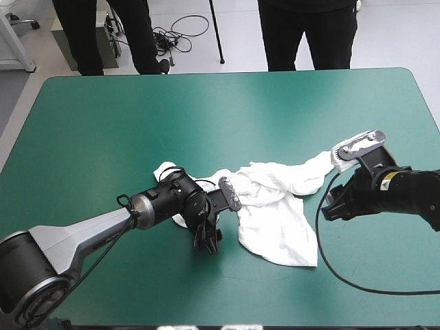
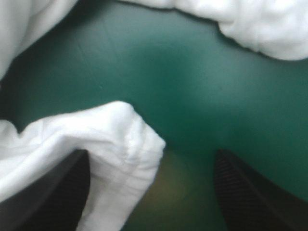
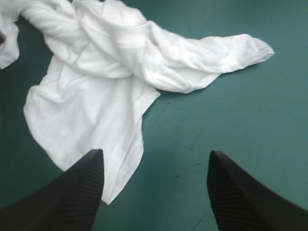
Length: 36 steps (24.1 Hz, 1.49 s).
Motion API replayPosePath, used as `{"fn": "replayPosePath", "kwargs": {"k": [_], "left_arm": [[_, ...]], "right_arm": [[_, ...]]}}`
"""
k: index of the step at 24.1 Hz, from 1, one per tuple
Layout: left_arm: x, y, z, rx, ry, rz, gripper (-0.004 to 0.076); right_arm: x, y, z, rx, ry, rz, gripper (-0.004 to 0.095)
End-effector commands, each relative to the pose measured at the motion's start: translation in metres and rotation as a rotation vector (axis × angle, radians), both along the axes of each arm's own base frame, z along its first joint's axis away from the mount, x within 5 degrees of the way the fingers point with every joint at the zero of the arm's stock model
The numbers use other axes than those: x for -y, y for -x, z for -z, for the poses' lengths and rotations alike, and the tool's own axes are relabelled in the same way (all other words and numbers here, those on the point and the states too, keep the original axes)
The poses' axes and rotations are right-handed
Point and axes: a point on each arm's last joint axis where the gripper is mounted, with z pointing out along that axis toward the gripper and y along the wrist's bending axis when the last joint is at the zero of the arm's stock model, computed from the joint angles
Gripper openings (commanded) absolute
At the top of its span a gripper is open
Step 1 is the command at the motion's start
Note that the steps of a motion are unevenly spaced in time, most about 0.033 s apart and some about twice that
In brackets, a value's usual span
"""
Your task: Fold the cloth
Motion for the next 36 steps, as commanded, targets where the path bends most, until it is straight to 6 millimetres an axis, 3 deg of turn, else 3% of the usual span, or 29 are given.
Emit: {"fn": "replayPosePath", "kwargs": {"k": [1,9,17,21,28,30,34,36], "left_arm": [[0.008,-0.001,0.004,-0.012,0.046,-0.02,0.0419],[0.009,0.001,0.004,-0.034,0.061,-0.035,-0.0006],[0.007,0.003,0.005,-0.058,0.036,-0.034,-0.0007],[0.006,0.004,0.006,-0.071,0.022,-0.034,-0.0009],[0.004,0.006,0.005,-0.09,0.004,-0.036,-0.0009],[0.003,0.006,0.004,-0.09,0.005,-0.039,-0.0009],[0.001,0.004,-0.004,-0.037,0.008,-0.029,-0.0009],[-0.006,-0.002,-0.016,0.047,0.013,-0.063,-0.0009]], "right_arm": [[-0.008,0.0,0.006,-0.024,0.003,-0.032,0.0581],[-0.025,-0.004,0.059,-0.27,0.014,0.0,0.0579],[-0.043,-0.012,0.105,-0.339,0.016,0.003,0.0563],[-0.049,-0.026,0.138,-0.378,0.055,0.034,0.0558],[-0.054,-0.048,0.178,-0.461,0.166,0.039,0.0542],[-0.055,-0.05,0.187,-0.49,0.187,0.029,0.0433],[-0.057,-0.053,0.194,-0.499,0.196,0.008,-0.0012],[-0.057,-0.054,0.194,-0.488,0.2,0.005,-0.0017]]}}
